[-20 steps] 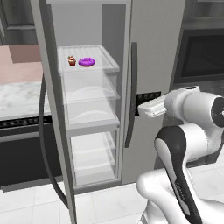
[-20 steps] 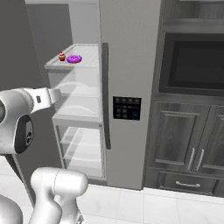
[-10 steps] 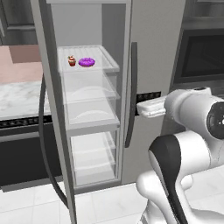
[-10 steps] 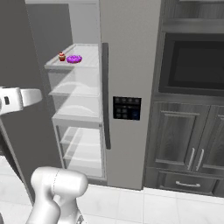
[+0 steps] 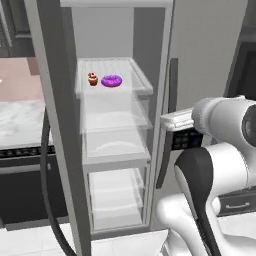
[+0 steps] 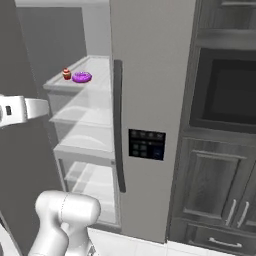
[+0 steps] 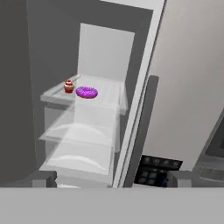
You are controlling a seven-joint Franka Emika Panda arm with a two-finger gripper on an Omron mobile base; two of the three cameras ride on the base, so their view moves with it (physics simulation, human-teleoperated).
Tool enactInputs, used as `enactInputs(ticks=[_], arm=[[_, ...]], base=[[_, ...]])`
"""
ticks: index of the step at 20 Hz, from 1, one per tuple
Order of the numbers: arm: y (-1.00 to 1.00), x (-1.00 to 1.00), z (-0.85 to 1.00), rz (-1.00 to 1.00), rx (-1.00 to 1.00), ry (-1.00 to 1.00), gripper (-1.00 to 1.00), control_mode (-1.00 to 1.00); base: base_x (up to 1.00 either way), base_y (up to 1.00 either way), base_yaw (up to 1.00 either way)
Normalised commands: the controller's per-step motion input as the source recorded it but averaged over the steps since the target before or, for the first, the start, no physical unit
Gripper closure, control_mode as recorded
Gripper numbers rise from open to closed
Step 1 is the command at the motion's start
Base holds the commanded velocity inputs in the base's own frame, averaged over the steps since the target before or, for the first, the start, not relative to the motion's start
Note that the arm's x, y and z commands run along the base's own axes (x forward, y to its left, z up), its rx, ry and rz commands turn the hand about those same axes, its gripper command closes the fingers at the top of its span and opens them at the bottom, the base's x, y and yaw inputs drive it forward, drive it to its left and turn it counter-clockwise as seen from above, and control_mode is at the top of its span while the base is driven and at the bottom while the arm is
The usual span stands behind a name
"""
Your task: Take the cupcake and donut from the fridge and place them on the empty tray on the dining counter.
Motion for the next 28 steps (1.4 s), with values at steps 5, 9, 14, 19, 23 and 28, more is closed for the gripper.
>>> enactInputs(ticks=[5, 9, 14, 19, 23, 28], arm=[[0.0, 0.0, 0.0, 0.0, 0.0, 0.0, -1.0, 1.0], [0.0, 0.0, 0.0, 0.0, 0.0, 0.0, -1.0, 1.0], [0.0, 0.0, 0.0, 0.0, 0.0, 0.0, -1.0, 1.0], [0.0, 0.0, 0.0, 0.0, 0.0, 0.0, -1.0, 1.0], [0.0, 0.0, 0.0, 0.0, 0.0, 0.0, -1.0, 1.0], [0.0, 0.0, 0.0, 0.0, 0.0, 0.0, -1.0, 1.0]], base=[[1.0, 0.21, 0.38], [1.0, -0.02, 0.4], [0.99, 0.15, 0.35], [1.0, -0.01, 0.22], [0.98, -0.07, 0.08], [0.76, -0.04, 0.11]])
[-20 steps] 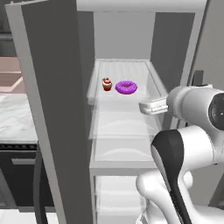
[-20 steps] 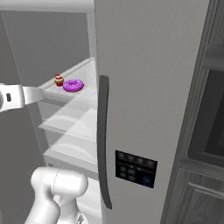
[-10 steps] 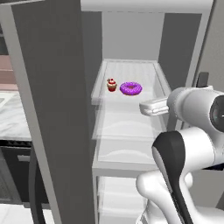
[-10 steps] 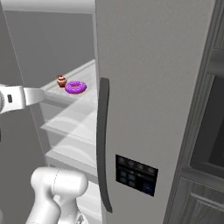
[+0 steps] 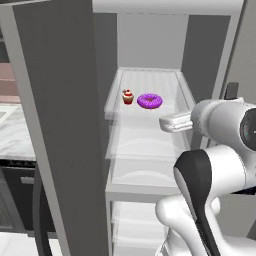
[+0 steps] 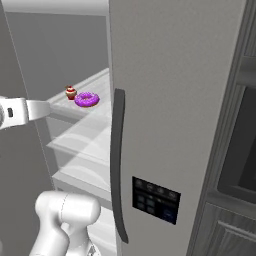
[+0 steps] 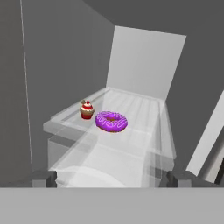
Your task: Take the cupcake and donut from the fridge and place them on the empty tray on the dining counter.
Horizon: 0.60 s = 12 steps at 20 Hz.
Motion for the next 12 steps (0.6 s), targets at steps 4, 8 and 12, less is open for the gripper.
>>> enactInputs(ticks=[4, 8, 12], arm=[[0.0, 0.86, 0.0, 0.08, 0.06, 0.22, -1.0, -1.0], [0.0, 0.58, 0.0, 0.1, 0.1, 0.24, -1.0, -1.0], [0.04, 0.33, 0.0, 0.1, 0.07, 0.16, -1.0, -1.0]], base=[[0.0, 0.0, 0.0], [0.0, 0.0, 0.0], [0.0, 0.0, 0.0]])
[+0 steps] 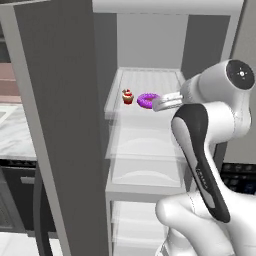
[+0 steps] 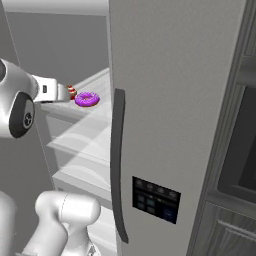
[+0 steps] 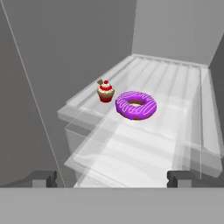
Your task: Take the cupcake and donut from the fridge and place them on the empty tray on the dining counter.
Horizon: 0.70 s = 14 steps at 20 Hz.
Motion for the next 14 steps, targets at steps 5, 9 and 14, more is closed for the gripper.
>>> enactInputs(ticks=[5, 9, 14], arm=[[0.13, 0.1, -0.1, 0.06, 0.01, 0.03, -1.0, -1.0], [0.16, 0.18, -0.16, 0.0, 0.0, 0.0, -1.0, -1.0], [0.09, 0.29, -0.2, 0.0, 0.0, 0.0, -1.0, -1.0]], base=[[0.0, 0.0, 0.0], [0.0, 0.0, 0.0], [0.0, 0.0, 0.0]])
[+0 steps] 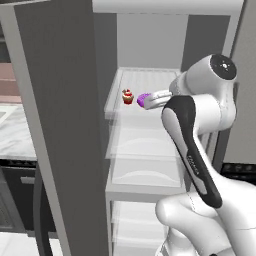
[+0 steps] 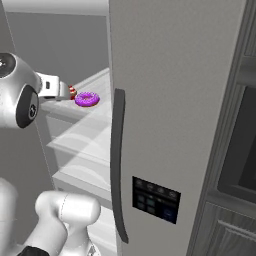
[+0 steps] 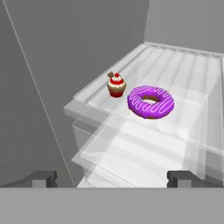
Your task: Take the cupcake and donut from the fridge and place them on the empty tray on the dining counter.
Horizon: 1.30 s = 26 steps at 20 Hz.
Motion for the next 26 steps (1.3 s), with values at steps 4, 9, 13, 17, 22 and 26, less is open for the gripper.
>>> enactInputs(ticks=[4, 9, 13, 17, 22, 26], arm=[[0.0, 0.34, -0.08, 0.0, 0.0, 0.0, -1.0, -1.0], [0.0, 0.39, -0.02, 0.0, 0.0, 0.0, -1.0, -1.0], [0.02, 0.35, -0.02, 0.02, 0.0, 0.0, -1.0, -1.0], [0.03, 0.4, -0.01, 0.05, 0.0, 0.01, -1.0, -1.0], [0.06, 0.27, -0.03, 0.07, 0.0, 0.0, -1.0, -1.0], [0.13, 0.28, -0.13, 0.06, 0.0, 0.0, -1.0, -1.0]], base=[[0.0, 0.0, 0.0], [0.0, 0.0, 0.0], [0.0, 0.0, 0.0], [0.0, 0.0, 0.0], [0.0, 0.0, 0.0], [0.0, 0.0, 0.0]])
